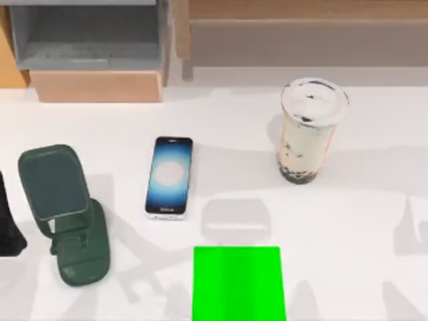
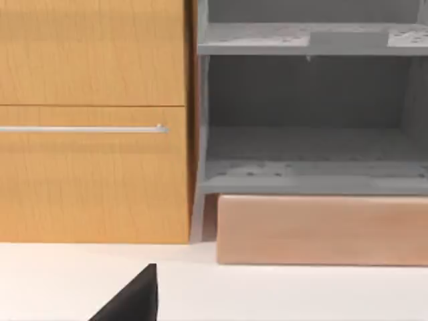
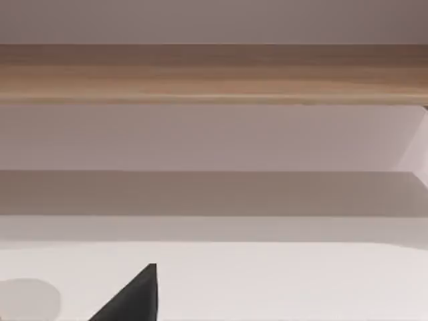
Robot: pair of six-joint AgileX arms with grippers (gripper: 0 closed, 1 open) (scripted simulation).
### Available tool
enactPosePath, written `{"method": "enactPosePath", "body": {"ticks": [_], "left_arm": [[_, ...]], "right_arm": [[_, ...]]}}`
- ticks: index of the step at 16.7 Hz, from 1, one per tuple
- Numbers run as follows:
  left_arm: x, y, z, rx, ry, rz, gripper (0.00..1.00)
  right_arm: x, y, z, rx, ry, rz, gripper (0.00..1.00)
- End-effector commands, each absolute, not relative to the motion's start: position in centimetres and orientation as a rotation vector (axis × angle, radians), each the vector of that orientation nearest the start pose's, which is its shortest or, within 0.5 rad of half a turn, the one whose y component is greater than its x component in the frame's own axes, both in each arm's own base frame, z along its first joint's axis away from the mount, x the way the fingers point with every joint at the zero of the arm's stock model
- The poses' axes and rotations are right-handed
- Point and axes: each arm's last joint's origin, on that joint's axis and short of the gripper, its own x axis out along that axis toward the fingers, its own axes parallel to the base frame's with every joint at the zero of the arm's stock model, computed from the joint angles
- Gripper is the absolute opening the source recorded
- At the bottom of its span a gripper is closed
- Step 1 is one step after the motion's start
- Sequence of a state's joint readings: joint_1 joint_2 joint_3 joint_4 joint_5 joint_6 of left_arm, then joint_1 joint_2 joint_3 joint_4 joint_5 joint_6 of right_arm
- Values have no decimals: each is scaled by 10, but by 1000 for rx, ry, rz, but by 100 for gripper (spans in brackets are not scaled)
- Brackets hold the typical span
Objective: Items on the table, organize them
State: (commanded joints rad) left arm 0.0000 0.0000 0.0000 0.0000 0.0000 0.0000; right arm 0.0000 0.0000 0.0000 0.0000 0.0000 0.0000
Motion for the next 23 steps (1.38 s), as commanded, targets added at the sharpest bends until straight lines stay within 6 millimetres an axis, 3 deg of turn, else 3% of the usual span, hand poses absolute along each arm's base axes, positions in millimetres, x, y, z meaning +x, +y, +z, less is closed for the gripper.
{"method": "enactPosePath", "body": {"ticks": [5,8,11,14,16,19,23], "left_arm": [[106,2,172,29,46,29,100],[111,11,200,80,164,94,100],[129,27,235,120,363,163,100],[167,51,261,126,629,199,100],[200,71,266,109,822,195,100],[253,101,257,67,1091,156,100],[311,126,225,15,1373,78,100]], "right_arm": [[106,-1,160,0,0,0,100],[106,-1,160,0,0,0,100],[106,-1,160,0,0,0,100],[106,-1,160,0,0,0,100],[106,-1,160,0,0,0,100],[106,-1,160,0,0,0,100],[106,-1,160,0,0,0,100]]}}
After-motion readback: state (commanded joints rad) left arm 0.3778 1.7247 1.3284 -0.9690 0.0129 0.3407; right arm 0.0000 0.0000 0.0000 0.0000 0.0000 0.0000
